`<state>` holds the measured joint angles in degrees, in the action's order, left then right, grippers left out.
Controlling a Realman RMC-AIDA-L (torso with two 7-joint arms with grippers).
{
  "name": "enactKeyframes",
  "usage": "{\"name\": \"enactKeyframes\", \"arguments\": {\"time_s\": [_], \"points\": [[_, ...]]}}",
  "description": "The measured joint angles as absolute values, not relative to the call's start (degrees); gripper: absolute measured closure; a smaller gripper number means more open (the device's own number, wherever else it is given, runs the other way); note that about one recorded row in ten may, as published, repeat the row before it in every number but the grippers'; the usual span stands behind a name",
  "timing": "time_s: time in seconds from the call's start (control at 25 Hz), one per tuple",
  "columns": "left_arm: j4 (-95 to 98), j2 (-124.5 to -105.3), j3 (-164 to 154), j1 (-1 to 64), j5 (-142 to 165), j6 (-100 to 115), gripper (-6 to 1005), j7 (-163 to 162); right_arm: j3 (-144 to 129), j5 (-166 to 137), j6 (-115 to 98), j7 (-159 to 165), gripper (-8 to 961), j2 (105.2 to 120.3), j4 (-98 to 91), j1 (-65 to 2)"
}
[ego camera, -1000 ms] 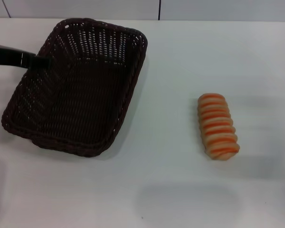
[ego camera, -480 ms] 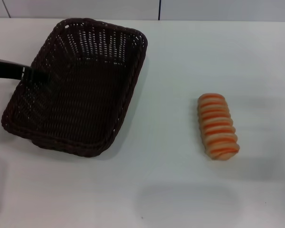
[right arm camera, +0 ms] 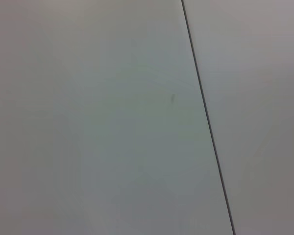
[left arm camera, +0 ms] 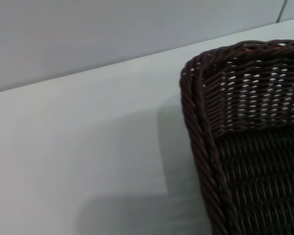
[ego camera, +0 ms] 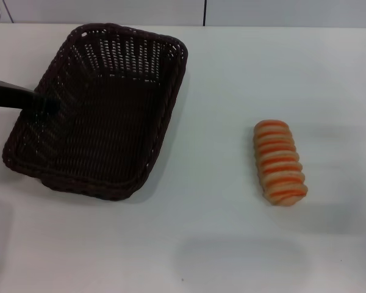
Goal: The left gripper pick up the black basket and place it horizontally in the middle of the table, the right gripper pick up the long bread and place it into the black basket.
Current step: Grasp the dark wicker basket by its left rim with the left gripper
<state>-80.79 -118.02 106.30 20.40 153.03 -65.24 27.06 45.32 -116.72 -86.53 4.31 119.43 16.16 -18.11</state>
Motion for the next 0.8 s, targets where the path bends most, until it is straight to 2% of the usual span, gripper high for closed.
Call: {"name": "enactKeyframes", "arguments": {"time_s": [0.04,0.08,0.36,0.56,0.8], "points": [[-80.9,-118.02,106.2,20.4,153.1,-65.3,314,27.2,45.3,-116.7,-86.6,4.3,372,119.43,16.2,-18.1],[-81.1,-118.05,106.2,20.4,153.1,-65.4,508,27.6,45.3,-116.7,-86.7,4.3,372,119.43,16.2,-18.1],[-81.7,-118.05,106.4,20.2,153.2,-65.6,602,28.6,45.2,-116.7,-87.0,4.3,372,119.44,16.3,-17.7],[-84.0,-117.97,107.7,19.7,152.2,-66.3,762,31.0,45.3,-116.7,-87.0,4.3,371,119.45,16.7,-17.3],[-84.4,-117.92,115.8,21.0,143.8,-71.4,768,41.2,45.3,-116.7,-87.0,4.3,372,119.53,17.6,-16.9]]}}
